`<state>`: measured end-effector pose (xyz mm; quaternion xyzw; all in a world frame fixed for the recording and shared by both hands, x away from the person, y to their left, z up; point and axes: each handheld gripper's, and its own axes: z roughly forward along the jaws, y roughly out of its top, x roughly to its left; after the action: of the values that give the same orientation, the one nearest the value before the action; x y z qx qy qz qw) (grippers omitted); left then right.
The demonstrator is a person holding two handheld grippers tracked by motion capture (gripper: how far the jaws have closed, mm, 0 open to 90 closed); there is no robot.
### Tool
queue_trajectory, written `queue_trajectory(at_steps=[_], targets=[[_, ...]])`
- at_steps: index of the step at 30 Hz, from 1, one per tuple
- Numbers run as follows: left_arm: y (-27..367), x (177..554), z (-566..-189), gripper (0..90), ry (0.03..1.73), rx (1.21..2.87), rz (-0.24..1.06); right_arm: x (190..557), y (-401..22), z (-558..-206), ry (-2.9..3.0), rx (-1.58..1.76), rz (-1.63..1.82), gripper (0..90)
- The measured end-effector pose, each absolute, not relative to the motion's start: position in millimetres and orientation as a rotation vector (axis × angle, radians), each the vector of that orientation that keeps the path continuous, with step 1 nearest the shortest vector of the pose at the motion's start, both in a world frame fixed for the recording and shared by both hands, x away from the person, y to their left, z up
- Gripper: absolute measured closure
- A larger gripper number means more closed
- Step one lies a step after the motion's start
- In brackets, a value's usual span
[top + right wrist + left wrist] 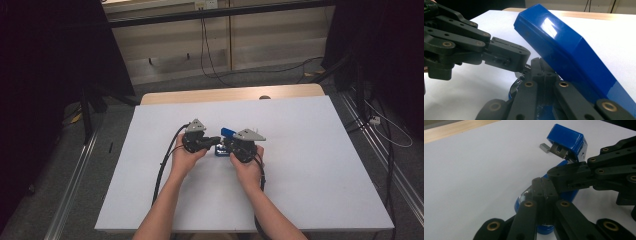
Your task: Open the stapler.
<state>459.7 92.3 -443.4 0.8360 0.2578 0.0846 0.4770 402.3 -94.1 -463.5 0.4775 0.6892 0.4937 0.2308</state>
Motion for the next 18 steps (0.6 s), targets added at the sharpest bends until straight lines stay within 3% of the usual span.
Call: queue_trajectory(at_steps=[18], targets=[[91.3, 459.0, -452.3, 90.0, 0.635, 2.048, 0.214, 400.8, -102.5, -450.5, 1.774, 1.341, 1.322, 90.0]])
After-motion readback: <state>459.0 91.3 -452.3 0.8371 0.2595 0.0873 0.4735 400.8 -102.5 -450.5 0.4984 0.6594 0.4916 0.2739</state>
